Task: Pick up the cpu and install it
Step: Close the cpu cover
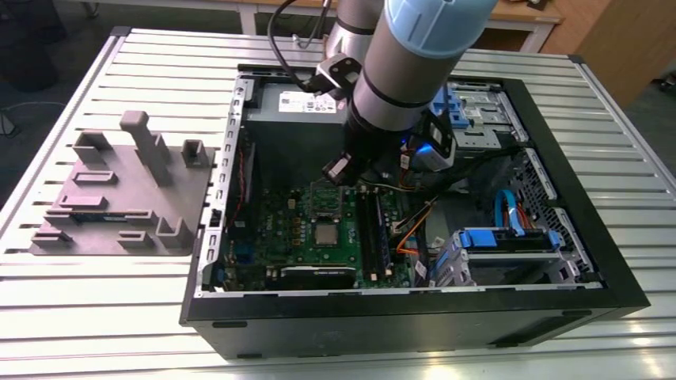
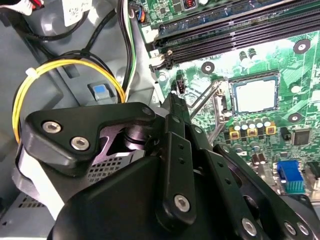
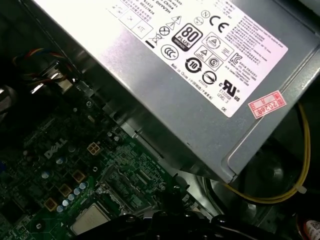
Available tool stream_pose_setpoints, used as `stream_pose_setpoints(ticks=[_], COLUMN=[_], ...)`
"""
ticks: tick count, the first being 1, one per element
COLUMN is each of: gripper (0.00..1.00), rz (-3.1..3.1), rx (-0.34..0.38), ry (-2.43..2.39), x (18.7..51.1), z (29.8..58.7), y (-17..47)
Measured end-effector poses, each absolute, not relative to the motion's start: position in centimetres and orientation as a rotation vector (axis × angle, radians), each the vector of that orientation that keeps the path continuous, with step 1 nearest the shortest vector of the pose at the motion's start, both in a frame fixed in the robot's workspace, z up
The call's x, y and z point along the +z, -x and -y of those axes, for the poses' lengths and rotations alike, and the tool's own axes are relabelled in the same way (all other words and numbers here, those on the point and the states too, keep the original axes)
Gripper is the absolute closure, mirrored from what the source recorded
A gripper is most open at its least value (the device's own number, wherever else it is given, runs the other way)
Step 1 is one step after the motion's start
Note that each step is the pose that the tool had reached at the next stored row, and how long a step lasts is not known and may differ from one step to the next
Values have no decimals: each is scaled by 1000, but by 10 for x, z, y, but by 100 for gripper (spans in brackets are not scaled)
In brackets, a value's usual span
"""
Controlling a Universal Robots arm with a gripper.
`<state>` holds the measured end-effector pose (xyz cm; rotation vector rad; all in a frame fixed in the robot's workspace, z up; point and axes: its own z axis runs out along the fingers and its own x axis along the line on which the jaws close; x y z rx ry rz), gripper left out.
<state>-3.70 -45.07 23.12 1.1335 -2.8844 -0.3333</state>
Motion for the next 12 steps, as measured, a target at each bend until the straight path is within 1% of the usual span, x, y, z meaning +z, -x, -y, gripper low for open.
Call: stream_pose_setpoints(ticks=[12], gripper=[90], rz=[2812], rx=[-329], ry=[-1278], x=[236], z=[451], y=[38])
